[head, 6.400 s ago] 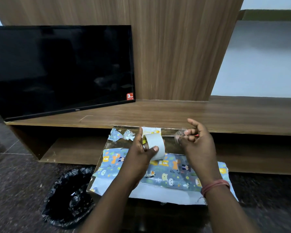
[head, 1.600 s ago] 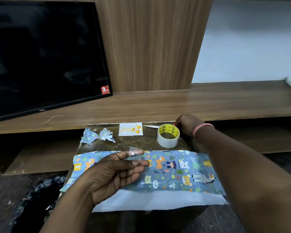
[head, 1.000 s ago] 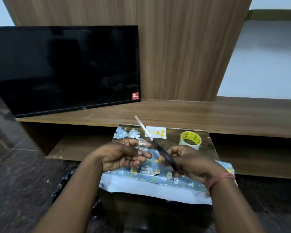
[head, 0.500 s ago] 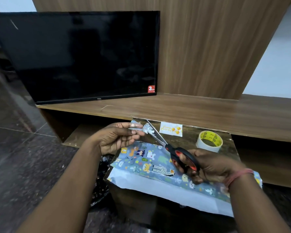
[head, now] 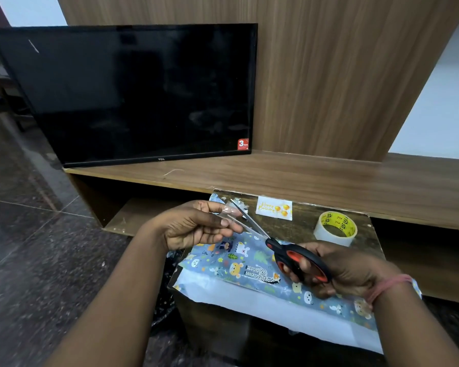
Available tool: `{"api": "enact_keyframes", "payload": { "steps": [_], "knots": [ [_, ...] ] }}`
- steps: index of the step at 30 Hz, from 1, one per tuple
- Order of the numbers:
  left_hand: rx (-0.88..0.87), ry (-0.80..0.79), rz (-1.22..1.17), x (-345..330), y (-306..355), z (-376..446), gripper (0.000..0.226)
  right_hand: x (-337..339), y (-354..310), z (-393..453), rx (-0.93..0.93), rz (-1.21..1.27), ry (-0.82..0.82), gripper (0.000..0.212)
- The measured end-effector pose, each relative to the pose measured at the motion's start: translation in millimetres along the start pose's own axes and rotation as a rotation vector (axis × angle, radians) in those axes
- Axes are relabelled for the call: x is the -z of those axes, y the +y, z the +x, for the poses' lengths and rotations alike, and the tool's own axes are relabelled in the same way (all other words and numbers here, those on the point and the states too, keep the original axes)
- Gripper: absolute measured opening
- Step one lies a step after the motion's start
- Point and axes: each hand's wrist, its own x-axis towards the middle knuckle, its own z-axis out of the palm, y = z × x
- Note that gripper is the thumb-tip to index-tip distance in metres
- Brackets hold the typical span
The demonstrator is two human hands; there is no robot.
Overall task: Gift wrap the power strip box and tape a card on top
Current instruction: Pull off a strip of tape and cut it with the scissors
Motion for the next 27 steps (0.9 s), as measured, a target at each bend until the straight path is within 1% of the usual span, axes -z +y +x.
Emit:
{"api": "enact_keyframes", "payload": {
  "steps": [2,4,6,9,12,13,16,17,20,23,27],
  "knots": [
    [0.015,-0.033,0.027,-0.6,0.3,0.2,0.042,1.2,-0.5,-0.4,-0.014,-0.018,-0.022,0.071],
    [0.03,-0.081,0.043,-2.1,0.6,0.7,0.05,2.3,-1.0,-0.6,-0.02,-0.015,-0.042,0.069],
    [0.039,-0.107,0.032,-3.1,0.7,1.9,0.051,2.9,-1.3,-0.9,-0.022,-0.026,-0.041,0.061],
    [0.05,-0.123,0.025,-2.1,0.5,2.5,0.051,2.7,-2.1,-1.7,-0.025,-0.031,-0.031,0.056],
    [0.067,-0.162,0.025,-2.7,1.7,0.3,0.049,1.7,-4.2,-2.2,-0.042,-0.051,-0.031,0.035],
    [0.072,-0.174,0.024,-3.8,2.0,-0.1,0.046,1.2,-4.6,-2.0,-0.048,-0.059,-0.027,0.033],
    [0.084,-0.177,0.021,-6.7,2.2,0.2,0.044,1.4,-3.1,-0.2,-0.038,-0.028,-0.043,0.052],
    [0.087,-0.171,0.019,-6.7,1.7,0.6,0.045,1.6,-2.8,0.0,-0.035,-0.025,-0.044,0.055],
    [0.088,-0.148,0.014,-6.5,0.7,1.9,0.048,1.8,-2.8,-0.2,-0.032,-0.032,-0.045,0.053],
    [0.082,-0.155,0.025,-7.5,0.7,2.3,0.049,1.9,-3.7,-0.8,-0.024,-0.008,-0.048,0.047],
    [0.084,-0.148,0.009,-7.0,-0.7,2.5,0.05,1.8,-3.9,0.3,-0.023,-0.003,-0.034,0.045]
  ]
}}
